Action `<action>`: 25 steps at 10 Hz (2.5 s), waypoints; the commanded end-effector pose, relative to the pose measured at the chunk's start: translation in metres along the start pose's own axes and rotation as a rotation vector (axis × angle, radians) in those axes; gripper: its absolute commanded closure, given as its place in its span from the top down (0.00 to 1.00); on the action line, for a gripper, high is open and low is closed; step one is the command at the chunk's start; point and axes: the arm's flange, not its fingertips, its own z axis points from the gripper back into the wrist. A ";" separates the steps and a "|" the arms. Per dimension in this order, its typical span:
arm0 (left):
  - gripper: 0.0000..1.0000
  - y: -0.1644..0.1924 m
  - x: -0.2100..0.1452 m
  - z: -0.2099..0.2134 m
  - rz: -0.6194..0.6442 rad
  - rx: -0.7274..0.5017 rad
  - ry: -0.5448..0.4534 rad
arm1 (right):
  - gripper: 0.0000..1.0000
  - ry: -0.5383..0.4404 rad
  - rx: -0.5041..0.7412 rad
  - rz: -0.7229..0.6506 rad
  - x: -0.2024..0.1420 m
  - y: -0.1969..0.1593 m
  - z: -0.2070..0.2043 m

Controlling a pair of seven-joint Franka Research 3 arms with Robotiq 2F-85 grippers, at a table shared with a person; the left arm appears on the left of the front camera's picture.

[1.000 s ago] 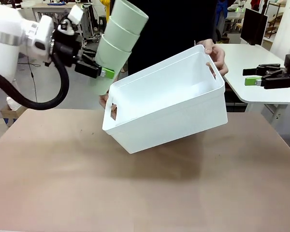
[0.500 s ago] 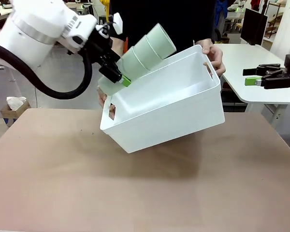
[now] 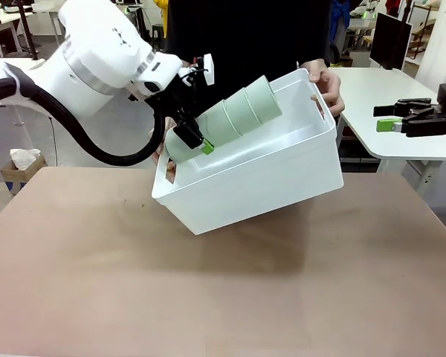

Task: Stack the cups and store them in the basket.
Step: Place the stack of Reusable plastic cups into the Pantry Basket.

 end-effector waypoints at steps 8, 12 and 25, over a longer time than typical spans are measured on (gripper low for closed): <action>0.85 0.013 0.007 -0.058 0.021 0.027 0.087 | 1.00 0.001 -0.015 -0.019 0.005 0.001 -0.001; 1.00 0.010 0.014 -0.059 0.000 0.015 0.089 | 1.00 0.001 -0.015 -0.019 0.005 0.001 -0.001; 1.00 -0.016 -0.064 0.166 0.121 0.015 -0.563 | 1.00 0.001 -0.015 -0.019 0.005 0.001 -0.001</action>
